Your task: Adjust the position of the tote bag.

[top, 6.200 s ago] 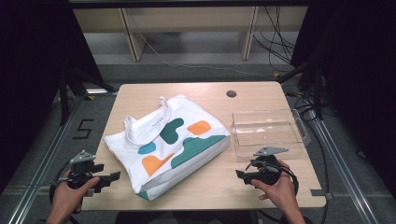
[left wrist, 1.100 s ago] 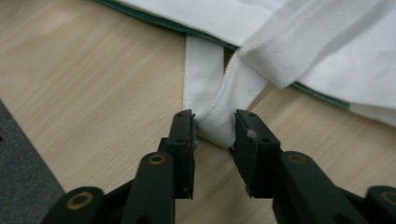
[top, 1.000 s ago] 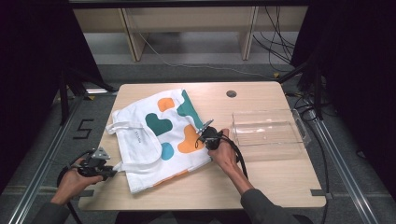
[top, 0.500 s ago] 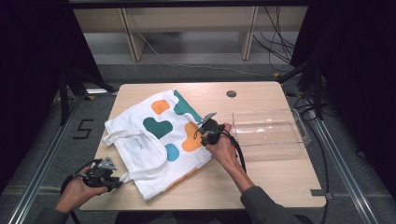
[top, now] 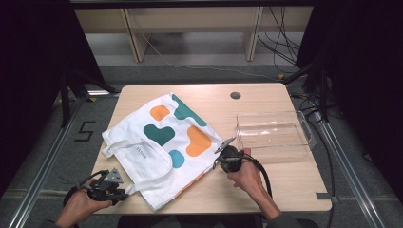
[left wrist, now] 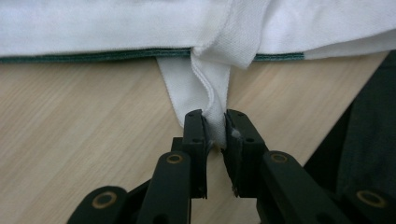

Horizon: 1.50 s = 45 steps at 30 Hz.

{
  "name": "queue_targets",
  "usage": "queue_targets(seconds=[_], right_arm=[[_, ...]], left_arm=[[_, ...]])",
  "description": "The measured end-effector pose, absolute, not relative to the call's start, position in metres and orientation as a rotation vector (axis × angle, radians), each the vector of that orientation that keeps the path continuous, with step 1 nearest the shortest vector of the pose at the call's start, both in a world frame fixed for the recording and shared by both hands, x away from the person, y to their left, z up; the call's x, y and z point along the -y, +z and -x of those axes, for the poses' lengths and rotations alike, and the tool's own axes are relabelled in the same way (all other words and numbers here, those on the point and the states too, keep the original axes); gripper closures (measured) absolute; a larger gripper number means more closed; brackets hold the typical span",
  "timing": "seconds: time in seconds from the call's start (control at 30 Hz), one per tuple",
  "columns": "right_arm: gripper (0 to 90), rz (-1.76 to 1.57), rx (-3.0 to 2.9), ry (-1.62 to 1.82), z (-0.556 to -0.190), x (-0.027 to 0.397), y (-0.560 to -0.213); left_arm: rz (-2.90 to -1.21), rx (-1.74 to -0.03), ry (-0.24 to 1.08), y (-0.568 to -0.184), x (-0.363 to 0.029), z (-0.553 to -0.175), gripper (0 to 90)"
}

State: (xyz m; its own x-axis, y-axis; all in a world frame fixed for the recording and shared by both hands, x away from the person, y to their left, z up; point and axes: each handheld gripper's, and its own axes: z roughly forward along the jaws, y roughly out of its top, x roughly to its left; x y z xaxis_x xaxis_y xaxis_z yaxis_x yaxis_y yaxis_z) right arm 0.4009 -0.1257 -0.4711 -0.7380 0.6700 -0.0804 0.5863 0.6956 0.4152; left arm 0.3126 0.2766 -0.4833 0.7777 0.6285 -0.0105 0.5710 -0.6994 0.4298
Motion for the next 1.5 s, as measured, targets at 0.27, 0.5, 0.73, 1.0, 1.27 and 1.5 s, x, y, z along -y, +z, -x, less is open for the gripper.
queue_targets(seconds=[0.27, 0.5, 0.73, 1.0, 1.27, 1.5], right_arm=[[90.0, -1.01, -2.658, 0.551, -0.436, 0.108, -0.487], [90.0, -1.048, -2.581, 0.565, -0.469, 0.098, -0.482], [88.2, -1.112, -2.495, 0.561, -0.498, 0.099, -0.473], [82.0, -1.111, -2.446, 0.596, -0.479, 0.108, -0.444], [86.2, -1.033, -2.559, 0.793, -0.432, 0.122, -0.432], [70.5, -0.868, -2.624, 0.878, -0.39, 0.108, -0.436]], left_arm=[[-2.544, -0.854, 0.138, -0.481, -0.265, -0.31, 78.3], [-2.546, -0.786, 0.129, -0.479, -0.239, -0.312, 78.0], [-2.539, -0.724, 0.103, -0.482, -0.204, -0.316, 78.0], [-2.535, -0.73, 0.084, -0.484, -0.196, -0.317, 78.5], [-2.524, -0.7, 0.074, -0.484, -0.175, -0.317, 78.3], [-2.451, -0.724, 0.036, -0.474, -0.174, -0.318, 58.6]])
